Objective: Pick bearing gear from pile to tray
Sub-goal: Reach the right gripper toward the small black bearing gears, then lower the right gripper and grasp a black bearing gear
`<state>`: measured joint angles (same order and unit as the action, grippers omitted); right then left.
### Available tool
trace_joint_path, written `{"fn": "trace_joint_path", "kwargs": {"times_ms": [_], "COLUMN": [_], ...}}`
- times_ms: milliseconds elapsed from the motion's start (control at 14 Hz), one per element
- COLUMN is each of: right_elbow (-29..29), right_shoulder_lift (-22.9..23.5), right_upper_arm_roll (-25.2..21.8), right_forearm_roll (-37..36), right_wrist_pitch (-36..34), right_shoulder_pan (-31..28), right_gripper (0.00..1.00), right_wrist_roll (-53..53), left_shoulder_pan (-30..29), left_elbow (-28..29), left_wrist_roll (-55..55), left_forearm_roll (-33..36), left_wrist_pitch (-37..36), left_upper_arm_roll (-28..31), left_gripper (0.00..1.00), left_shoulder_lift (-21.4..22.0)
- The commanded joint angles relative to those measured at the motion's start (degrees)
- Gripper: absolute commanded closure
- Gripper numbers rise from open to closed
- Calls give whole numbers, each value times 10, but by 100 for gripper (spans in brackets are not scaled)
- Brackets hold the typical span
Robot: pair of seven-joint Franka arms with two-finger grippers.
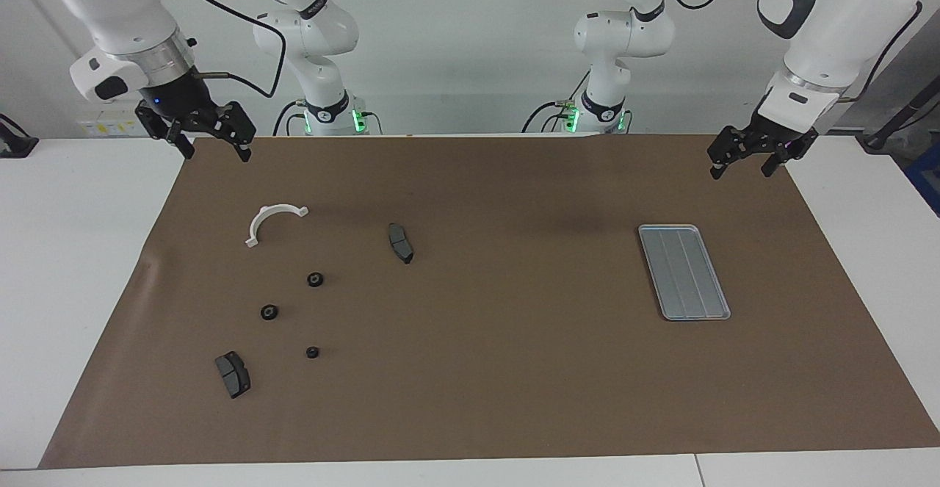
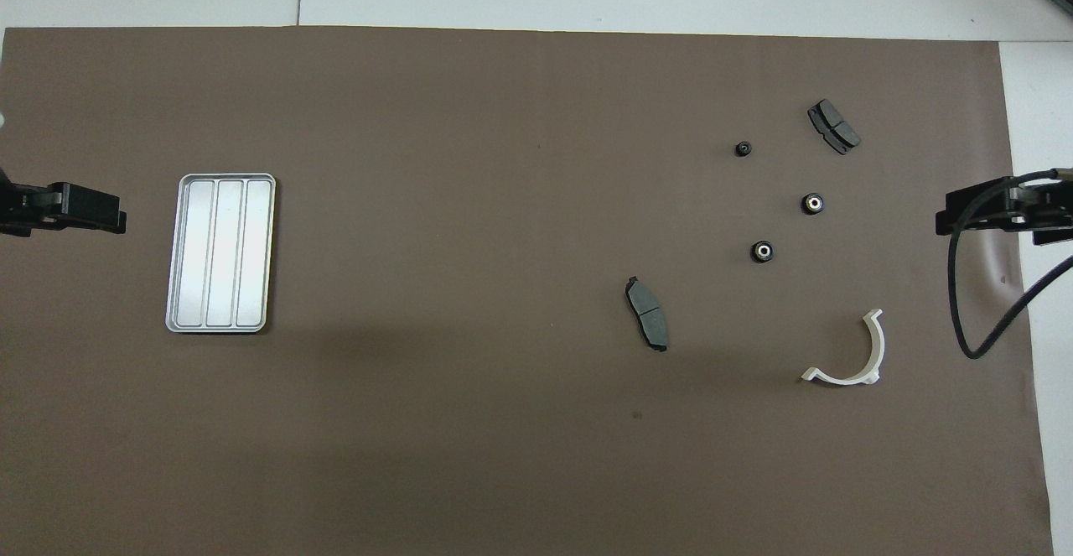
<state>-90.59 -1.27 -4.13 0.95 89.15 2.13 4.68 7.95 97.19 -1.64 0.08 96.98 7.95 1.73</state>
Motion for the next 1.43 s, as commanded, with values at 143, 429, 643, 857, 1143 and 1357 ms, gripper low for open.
{"fn": "trace_joint_path", "kwargs": {"times_ms": [143,429,643,857,1143,1357], "right_elbow": [-12,-95,-121,-121,-120,-122], "right_shoulder_lift": [-9,-31,-18,27,114,172], "right_upper_arm_roll": [2,3,3,3,3,3], "right_forearm_roll": [4,5,7,12,12,12], "right_wrist_pitch": [7,107,161,208,302,366], "right_shoulder_pan": [-6,-6,-4,-6,-8,-9], "right_gripper": [0,0,0,0,0,0], "right_wrist_roll": [-14,-19,-20,-48,-78,-104], "left_shoulder_pan": [1,1,1,1,1,1], "left_elbow": [9,9,9,9,9,9], "left_wrist_roll": [8,8,8,8,8,9], "left_forearm_roll": [13,13,13,13,13,13], "left_wrist_pitch": [0,1,0,1,0,1], "left_upper_arm_roll": [-1,-1,-1,-1,-1,-1], "left_gripper": [0,0,0,0,0,0], "left_shoulder_lift": [11,11,10,11,11,11]}}
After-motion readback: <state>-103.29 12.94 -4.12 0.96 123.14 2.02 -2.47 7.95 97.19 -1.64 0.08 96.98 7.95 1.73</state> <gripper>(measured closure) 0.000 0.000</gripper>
